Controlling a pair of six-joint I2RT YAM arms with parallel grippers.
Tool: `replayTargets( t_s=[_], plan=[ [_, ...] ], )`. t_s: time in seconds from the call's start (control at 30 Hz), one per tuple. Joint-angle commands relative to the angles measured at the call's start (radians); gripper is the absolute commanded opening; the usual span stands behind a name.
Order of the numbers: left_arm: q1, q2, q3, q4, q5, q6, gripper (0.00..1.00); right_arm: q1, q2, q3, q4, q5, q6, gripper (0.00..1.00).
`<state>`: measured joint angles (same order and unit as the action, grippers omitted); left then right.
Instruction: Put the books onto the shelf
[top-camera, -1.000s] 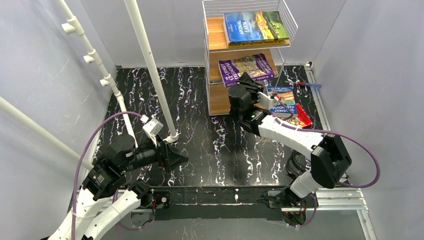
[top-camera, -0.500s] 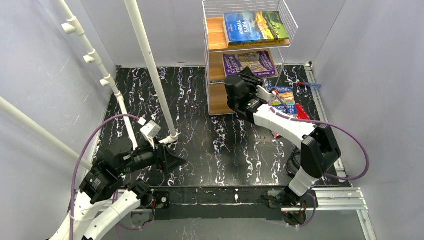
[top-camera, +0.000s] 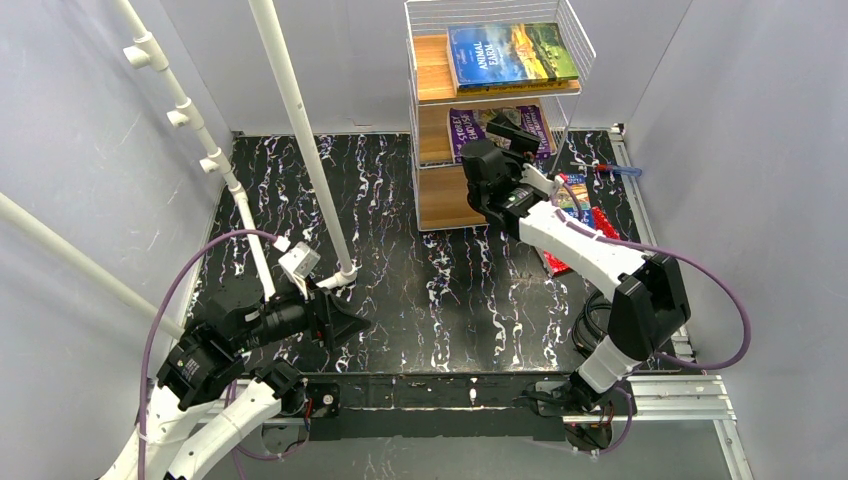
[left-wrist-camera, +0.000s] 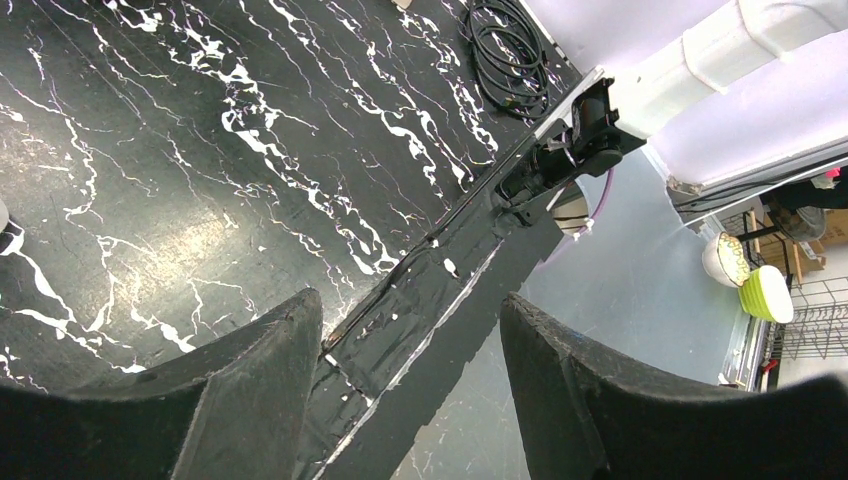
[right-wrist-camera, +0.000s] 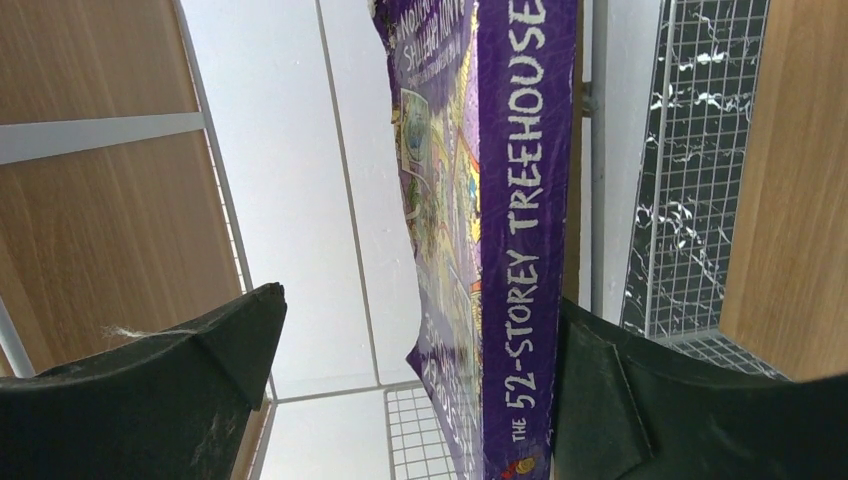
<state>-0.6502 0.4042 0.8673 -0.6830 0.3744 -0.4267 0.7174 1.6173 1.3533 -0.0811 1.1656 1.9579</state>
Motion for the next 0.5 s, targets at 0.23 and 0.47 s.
replayTargets(
  t_s=[0.23,0.47],
  plan=[
    [-0.003,-0.004,0.020,-0.013,-0.017,0.010,0.63,-0.038,-0.053,0.019,-0.242,-0.207,0.066,0.99],
    [-0.002,-0.005,0.013,-0.012,-0.011,0.009,0.63,-0.038,-0.054,0.030,-0.275,-0.229,0.054,0.99]
  ],
)
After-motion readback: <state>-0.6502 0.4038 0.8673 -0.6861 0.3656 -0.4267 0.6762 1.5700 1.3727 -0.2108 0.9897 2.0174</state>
